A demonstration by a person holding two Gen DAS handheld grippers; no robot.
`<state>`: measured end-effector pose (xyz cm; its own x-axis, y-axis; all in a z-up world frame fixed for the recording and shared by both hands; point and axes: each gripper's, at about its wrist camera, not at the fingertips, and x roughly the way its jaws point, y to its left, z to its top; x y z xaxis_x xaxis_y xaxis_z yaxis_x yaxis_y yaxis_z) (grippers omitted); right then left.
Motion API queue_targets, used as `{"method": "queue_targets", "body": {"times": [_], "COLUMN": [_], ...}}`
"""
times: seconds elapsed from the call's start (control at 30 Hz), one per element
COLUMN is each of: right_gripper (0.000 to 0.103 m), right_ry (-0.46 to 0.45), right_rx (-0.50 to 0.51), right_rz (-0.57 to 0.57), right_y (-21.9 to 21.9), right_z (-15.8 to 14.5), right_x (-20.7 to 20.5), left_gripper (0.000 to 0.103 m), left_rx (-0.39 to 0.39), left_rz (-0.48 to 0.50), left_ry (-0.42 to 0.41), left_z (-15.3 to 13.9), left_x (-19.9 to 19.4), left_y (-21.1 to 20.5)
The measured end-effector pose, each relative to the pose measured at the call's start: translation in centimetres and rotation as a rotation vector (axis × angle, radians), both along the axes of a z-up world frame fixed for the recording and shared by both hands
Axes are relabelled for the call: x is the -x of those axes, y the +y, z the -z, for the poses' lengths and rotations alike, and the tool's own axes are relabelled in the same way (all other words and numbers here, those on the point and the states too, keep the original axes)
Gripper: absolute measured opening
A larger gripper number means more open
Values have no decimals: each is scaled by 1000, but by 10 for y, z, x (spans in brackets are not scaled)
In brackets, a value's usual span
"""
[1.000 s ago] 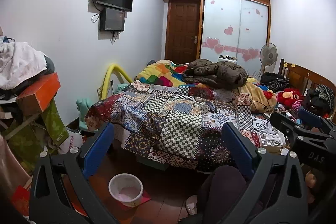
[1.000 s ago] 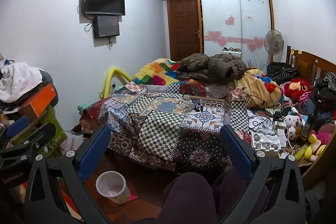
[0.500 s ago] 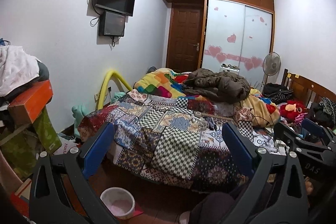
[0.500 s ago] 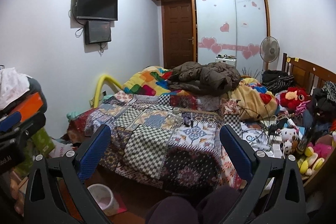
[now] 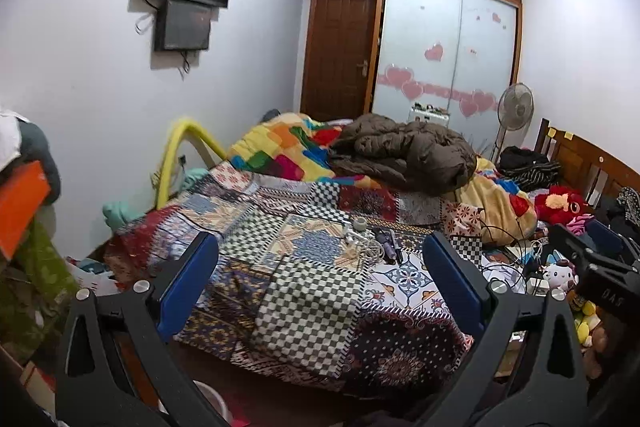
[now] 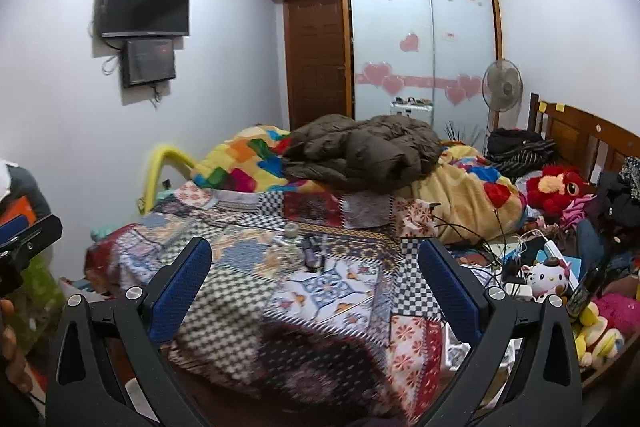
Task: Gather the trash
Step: 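Move both tools down toward the small items on the patchwork bed, then close the right gripper on the black Sharpie marker while the left grasps the white cable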
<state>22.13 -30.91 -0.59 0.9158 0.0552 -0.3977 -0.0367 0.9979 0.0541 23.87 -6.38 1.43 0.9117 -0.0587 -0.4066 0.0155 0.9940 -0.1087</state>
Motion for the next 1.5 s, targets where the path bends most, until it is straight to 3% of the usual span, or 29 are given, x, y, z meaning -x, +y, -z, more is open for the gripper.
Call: {"method": "queue_targets", "body": {"times": [0.2,0.43,0.53,0.7,0.8,1.0,1.33,1.5], "right_gripper": [103,101,95,75,62,48,26,19], "right_ry": [48,106,141,257,331,453,575,593], "right_rx": [-23,46,52,5,-28,-87,-157,-128], "right_rz": [-30,-39,-73,-159,-193,-223,-262,-266], "right_y": [-30,-47,-49,-54,-55,-61,-42,-28], "right_z": [18,46,62,95,118,160,214,228], "right_x": [-55,-119,-144,-193,-220,-269,-328,-345], "left_gripper": [103,103,103,102,89,67,61,46], "left_rx": [-3,4,-6,-31,-39,4,79,142], "left_rz": [-19,36,61,91,109,179,201,225], "left_ry": [67,175,222,279,317,412,451,478], "left_z": [27,69,93,128,152,203,252,265], "left_x": [-79,-161,-193,-238,-259,-302,-348,-361], "left_y": [-26,-52,-63,-75,-80,-90,-101,-99]}}
